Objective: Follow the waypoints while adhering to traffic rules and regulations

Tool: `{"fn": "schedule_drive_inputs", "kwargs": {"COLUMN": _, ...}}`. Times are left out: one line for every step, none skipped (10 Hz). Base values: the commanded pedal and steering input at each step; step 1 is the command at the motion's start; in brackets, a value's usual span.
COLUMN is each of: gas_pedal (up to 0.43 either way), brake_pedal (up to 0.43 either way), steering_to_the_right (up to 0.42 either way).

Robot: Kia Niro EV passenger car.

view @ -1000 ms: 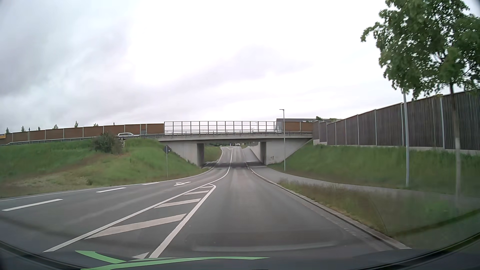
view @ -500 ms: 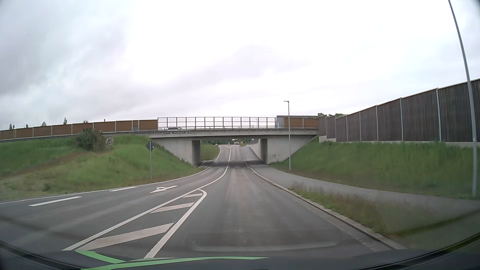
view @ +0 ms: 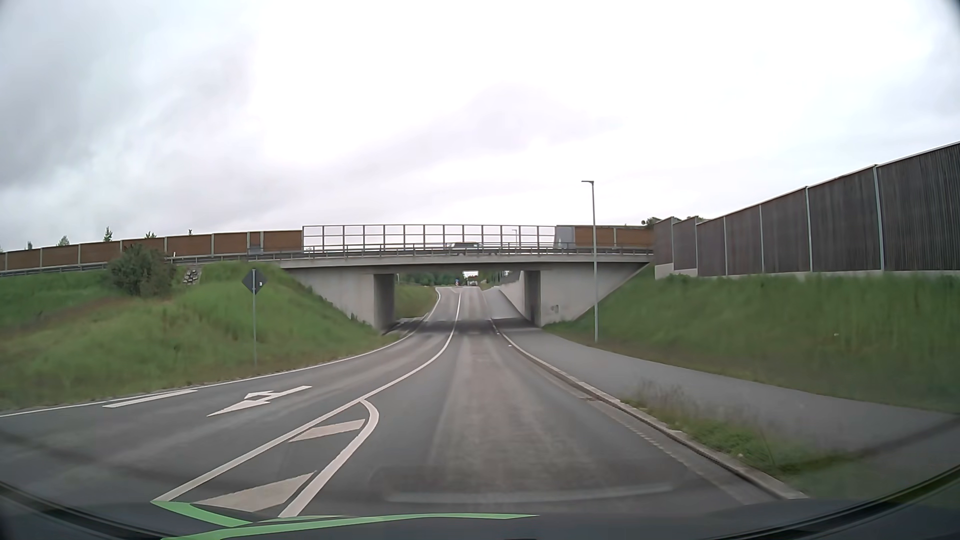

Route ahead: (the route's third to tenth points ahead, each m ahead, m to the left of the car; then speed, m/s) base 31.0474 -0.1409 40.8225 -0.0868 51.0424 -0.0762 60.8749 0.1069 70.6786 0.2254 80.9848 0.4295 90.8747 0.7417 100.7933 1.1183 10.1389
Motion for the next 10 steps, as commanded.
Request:
{"fn": "schedule_drive_inputs", "kwargs": {"gas_pedal": 0.067, "brake_pedal": 0.000, "steering_to_the_right": -0.005}}
{"fn": "schedule_drive_inputs", "kwargs": {"gas_pedal": 0.059, "brake_pedal": 0.000, "steering_to_the_right": -0.005}}
{"fn": "schedule_drive_inputs", "kwargs": {"gas_pedal": 0.059, "brake_pedal": 0.000, "steering_to_the_right": -0.005}}
{"fn": "schedule_drive_inputs", "kwargs": {"gas_pedal": 0.059, "brake_pedal": 0.000, "steering_to_the_right": -0.005}}
{"fn": "schedule_drive_inputs", "kwargs": {"gas_pedal": 0.059, "brake_pedal": 0.000, "steering_to_the_right": -0.005}}
{"fn": "schedule_drive_inputs", "kwargs": {"gas_pedal": 0.059, "brake_pedal": 0.000, "steering_to_the_right": -0.005}}
{"fn": "schedule_drive_inputs", "kwargs": {"gas_pedal": 0.059, "brake_pedal": 0.000, "steering_to_the_right": -0.005}}
{"fn": "schedule_drive_inputs", "kwargs": {"gas_pedal": 0.059, "brake_pedal": 0.000, "steering_to_the_right": -0.005}}
{"fn": "schedule_drive_inputs", "kwargs": {"gas_pedal": 0.047, "brake_pedal": 0.000, "steering_to_the_right": -0.005}}
{"fn": "schedule_drive_inputs", "kwargs": {"gas_pedal": 0.047, "brake_pedal": 0.000, "steering_to_the_right": -0.005}}
